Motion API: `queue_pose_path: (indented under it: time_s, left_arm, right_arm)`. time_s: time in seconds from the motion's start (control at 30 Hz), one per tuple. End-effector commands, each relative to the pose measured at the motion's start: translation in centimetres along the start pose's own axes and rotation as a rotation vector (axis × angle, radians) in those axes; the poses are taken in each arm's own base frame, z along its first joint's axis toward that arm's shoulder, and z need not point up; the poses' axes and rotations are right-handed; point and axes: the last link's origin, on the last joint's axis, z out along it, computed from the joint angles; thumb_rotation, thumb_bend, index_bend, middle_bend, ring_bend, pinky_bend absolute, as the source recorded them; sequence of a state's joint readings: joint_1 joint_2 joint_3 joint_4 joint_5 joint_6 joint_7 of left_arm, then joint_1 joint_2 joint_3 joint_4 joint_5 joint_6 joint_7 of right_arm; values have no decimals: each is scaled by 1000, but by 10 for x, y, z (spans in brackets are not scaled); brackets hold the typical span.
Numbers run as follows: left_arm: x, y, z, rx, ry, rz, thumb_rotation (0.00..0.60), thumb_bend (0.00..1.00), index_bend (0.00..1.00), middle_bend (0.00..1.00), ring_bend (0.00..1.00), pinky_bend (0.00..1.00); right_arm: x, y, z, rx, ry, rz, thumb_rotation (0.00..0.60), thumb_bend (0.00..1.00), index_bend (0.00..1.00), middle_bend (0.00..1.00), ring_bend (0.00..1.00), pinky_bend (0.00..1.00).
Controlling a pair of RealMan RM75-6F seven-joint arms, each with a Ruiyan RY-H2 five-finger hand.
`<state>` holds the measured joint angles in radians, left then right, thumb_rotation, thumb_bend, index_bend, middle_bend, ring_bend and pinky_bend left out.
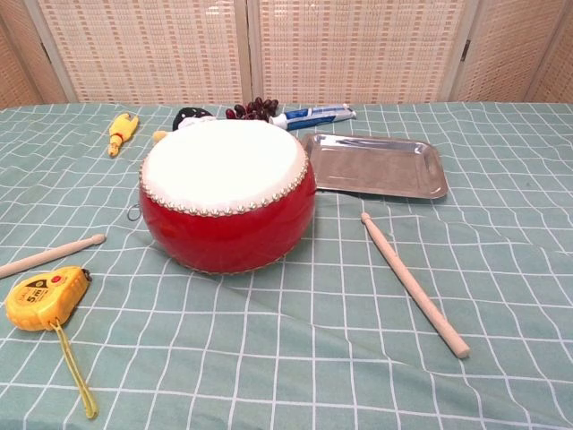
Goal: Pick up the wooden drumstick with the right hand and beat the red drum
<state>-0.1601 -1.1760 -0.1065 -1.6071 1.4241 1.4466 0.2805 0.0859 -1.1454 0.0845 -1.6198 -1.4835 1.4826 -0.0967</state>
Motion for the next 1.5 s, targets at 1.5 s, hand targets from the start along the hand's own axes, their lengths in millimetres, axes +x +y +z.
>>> queue_pose_path:
  time_s: [1.5]
  left_arm:
    - [-4, -20, -31, 32, -2, -67, 600, 301, 0, 0, 0, 0]
  right_arm:
    - [-90, -153, 48, 524, -328, 125, 600, 82, 12, 0, 0, 0]
